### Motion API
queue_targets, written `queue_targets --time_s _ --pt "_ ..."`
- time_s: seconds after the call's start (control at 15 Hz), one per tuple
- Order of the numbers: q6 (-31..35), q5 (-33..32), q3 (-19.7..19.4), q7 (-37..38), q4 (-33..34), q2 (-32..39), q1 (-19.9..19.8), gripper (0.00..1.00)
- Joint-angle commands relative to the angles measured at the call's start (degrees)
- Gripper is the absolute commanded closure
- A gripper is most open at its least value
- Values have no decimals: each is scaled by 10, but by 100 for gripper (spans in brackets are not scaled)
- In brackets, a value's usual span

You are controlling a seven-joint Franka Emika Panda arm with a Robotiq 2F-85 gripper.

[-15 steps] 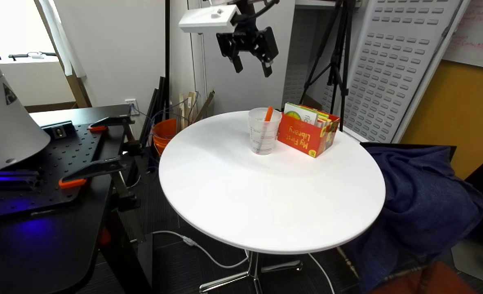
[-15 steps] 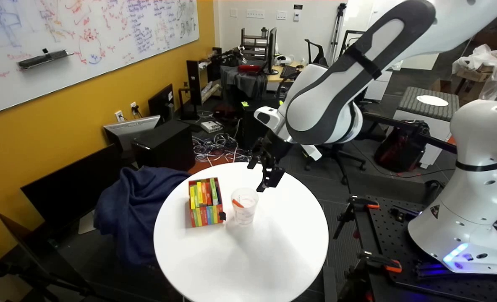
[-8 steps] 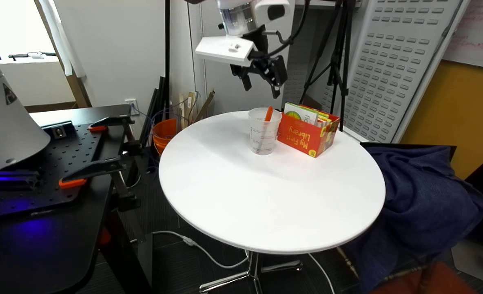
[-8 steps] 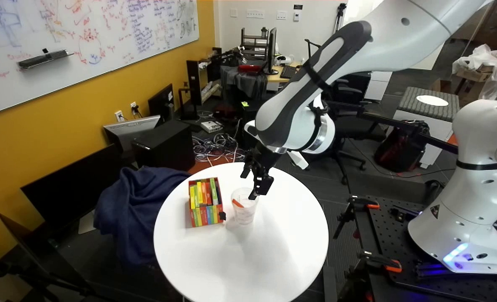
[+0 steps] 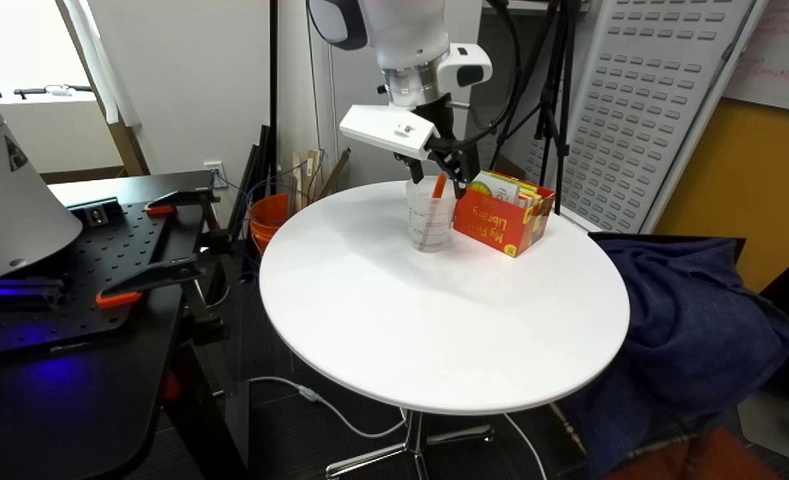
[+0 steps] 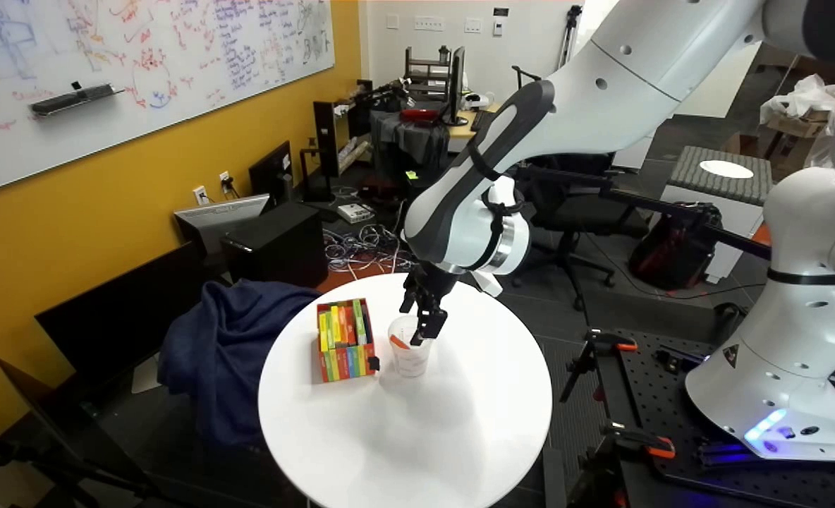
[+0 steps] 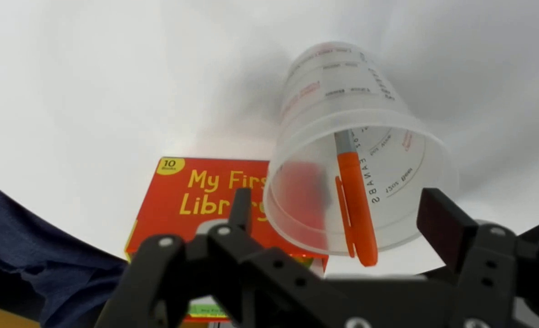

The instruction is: Remove the marker from the cup and place it on the table

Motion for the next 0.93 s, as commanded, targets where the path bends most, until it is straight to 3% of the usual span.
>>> queue_targets --time_s 0.0,0.2,0.27,0.6,0.67,0.87 --pt "-19 14 11 -24 31 21 -19 22" --pt "-22 10 14 -23 41 30 -23 36" --pt "-23 9 14 -20 44 33 -23 31" --pt "-17 12 13 -20 50 36 -23 30" --pt "-13 13 13 -20 50 35 -22 21" --pt "-5 17 13 -21 45 29 -21 13"
